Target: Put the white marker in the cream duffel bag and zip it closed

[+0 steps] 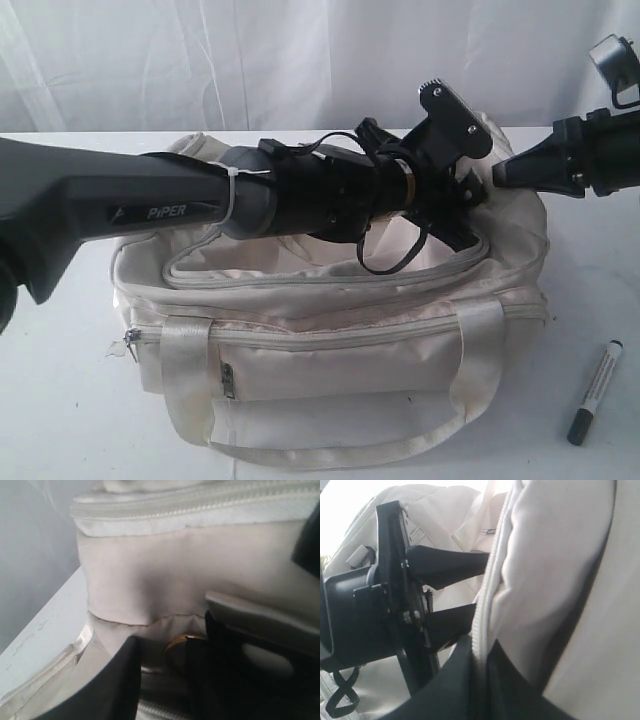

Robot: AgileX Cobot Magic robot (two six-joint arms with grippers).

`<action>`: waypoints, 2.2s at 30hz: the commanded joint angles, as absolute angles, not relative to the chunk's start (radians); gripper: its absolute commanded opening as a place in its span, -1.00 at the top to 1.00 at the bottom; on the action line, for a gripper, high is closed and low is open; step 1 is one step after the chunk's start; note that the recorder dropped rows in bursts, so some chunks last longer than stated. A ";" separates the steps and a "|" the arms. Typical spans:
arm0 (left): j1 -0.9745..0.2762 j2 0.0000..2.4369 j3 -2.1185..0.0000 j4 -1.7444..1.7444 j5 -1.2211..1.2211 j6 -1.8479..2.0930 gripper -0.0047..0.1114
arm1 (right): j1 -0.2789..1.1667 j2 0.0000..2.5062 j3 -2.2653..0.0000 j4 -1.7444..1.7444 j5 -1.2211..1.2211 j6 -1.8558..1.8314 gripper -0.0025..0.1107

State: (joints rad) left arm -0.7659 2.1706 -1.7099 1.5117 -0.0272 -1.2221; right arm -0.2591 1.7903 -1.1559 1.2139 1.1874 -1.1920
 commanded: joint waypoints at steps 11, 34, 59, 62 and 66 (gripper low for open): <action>-0.770 2.129 -1.709 1.526 -0.009 -1.226 0.92 | -0.259 1.783 -1.161 1.268 1.221 -1.206 0.96; -0.822 1.851 -1.369 1.526 -0.238 -1.258 0.92 | -0.259 1.783 -1.161 1.266 1.158 -1.206 0.96; -0.839 1.933 -1.538 1.533 0.098 -1.172 0.07 | -0.259 1.783 -1.161 1.266 1.190 -1.206 0.96; -0.839 1.943 -1.538 1.528 0.094 -1.177 0.07 | -0.259 1.783 -1.161 1.266 1.190 -1.206 0.96; -0.839 1.951 -1.538 1.526 0.083 -1.228 0.07 | -0.259 1.783 -1.161 1.266 1.188 -1.206 0.96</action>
